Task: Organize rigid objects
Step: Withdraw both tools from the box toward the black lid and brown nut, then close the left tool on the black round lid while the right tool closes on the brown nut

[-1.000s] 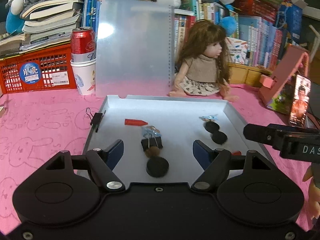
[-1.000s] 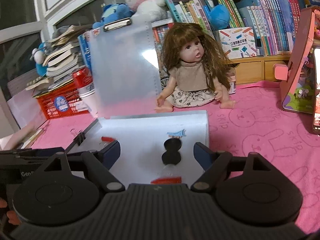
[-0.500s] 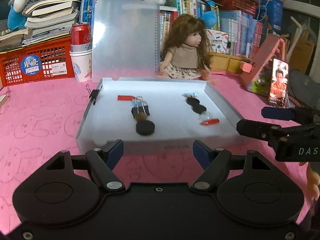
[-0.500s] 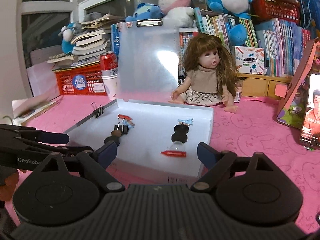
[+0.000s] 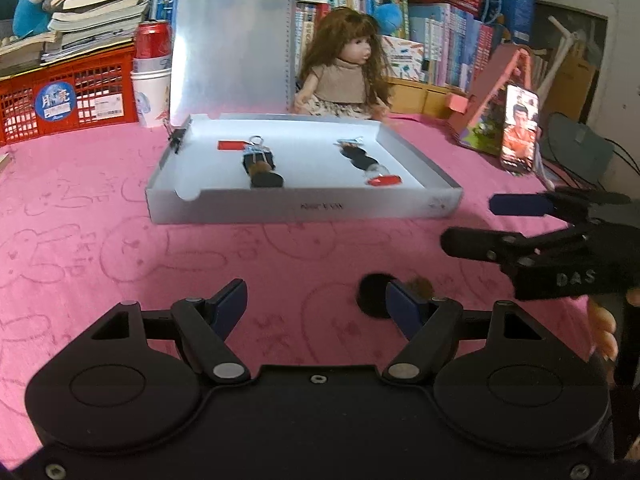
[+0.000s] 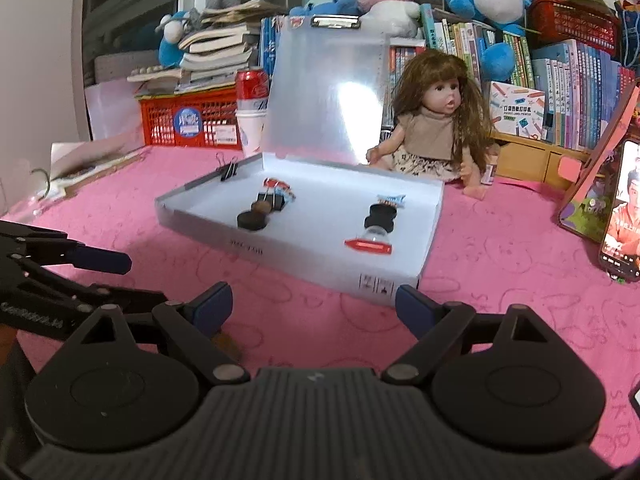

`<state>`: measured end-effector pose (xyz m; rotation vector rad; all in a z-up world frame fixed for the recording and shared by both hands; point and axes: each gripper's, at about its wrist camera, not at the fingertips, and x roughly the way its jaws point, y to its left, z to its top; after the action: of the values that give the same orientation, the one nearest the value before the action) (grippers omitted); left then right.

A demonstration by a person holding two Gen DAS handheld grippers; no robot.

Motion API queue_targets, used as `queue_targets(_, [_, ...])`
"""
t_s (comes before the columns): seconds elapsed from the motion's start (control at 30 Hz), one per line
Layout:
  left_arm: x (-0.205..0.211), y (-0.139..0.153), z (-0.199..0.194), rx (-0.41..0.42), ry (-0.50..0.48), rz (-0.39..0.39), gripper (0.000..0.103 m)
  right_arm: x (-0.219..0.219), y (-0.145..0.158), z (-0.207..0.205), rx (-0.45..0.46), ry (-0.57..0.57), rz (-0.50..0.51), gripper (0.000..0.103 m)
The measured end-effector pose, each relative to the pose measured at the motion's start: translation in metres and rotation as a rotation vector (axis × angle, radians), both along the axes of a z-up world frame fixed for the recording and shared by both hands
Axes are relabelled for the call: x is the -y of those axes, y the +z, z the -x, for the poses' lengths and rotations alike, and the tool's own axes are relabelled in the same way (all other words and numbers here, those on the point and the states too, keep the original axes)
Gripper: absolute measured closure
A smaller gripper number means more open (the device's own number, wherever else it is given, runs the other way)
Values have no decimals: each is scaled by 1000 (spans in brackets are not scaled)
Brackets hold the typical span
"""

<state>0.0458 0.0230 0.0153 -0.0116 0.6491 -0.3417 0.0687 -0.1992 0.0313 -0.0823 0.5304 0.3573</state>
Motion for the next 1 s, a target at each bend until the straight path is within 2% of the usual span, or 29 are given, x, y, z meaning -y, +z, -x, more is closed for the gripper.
queue_targets(0.23, [15, -7, 13, 18, -91, -15, 35, 3, -8, 2, -21, -11, -21, 9])
queue_targets(0.33, [23, -9, 10, 11, -118, -9, 46, 5, -10, 3, -25, -17, -24, 9])
queue_targets(0.5, [34, -13, 3, 8, -128, -6, 58, 9, -11, 5, -25, -30, -25, 9])
queue_targets(0.67, [38, -15, -5, 14, -114, -9, 61, 13, -12, 5, -30, -42, -31, 9])
queue_targets(0.77, [38, -15, -6, 15, -105, -13, 72, 14, -14, 6, -34, -44, -33, 9])
queue_targets(1.0, [29, -14, -7, 13, -78, 1, 72, 11, -16, 7, -40, -29, -37, 9])
